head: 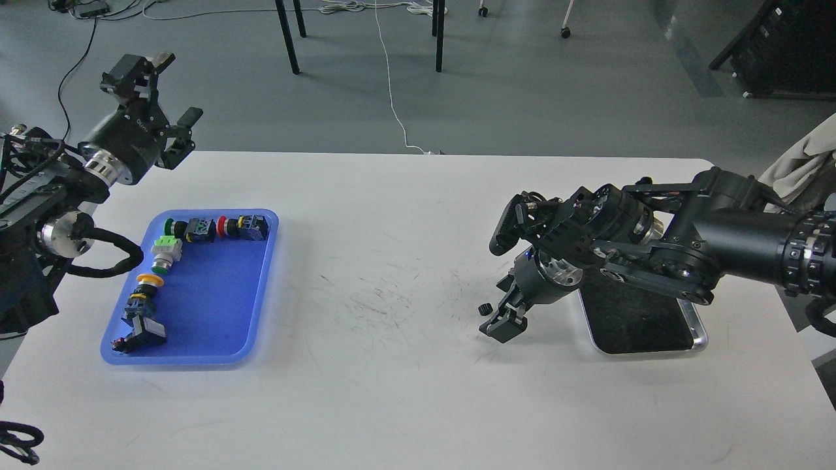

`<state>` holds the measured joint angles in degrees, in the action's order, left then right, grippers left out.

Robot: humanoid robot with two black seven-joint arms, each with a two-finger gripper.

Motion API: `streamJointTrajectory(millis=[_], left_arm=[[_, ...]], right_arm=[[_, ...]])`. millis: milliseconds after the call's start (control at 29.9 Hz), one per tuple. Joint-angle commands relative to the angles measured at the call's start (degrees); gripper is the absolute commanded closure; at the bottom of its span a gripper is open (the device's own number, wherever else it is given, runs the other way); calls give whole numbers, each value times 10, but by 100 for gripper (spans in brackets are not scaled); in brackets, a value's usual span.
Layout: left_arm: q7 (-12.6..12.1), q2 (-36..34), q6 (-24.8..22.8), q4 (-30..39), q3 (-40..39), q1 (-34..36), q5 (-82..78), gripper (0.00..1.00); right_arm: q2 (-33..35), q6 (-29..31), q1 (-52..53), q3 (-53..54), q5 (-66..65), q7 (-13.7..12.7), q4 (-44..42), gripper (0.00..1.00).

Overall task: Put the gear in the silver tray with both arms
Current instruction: 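Close the right gripper around the black gear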

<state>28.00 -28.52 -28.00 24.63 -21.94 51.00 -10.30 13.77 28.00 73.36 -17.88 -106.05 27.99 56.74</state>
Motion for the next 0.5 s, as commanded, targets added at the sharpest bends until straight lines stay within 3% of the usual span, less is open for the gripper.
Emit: streamJointTrajectory(millis=[0, 267, 368, 468], left_arm=[[0, 1, 0, 0, -4, -7, 2, 2], [0, 0, 0, -8, -4, -8, 3, 2], [0, 0, 0, -8, -4, -7, 3, 2], [0, 0, 0, -8, -4, -8, 3, 2]], right_arm=[[-8, 0, -1, 0, -4, 0, -2, 17], [-18, 0, 3, -1, -5, 0, -5, 30], [-19, 0, 3, -6, -11, 0, -6, 43], [-19, 0, 5, -19, -13, 0, -9, 43]])
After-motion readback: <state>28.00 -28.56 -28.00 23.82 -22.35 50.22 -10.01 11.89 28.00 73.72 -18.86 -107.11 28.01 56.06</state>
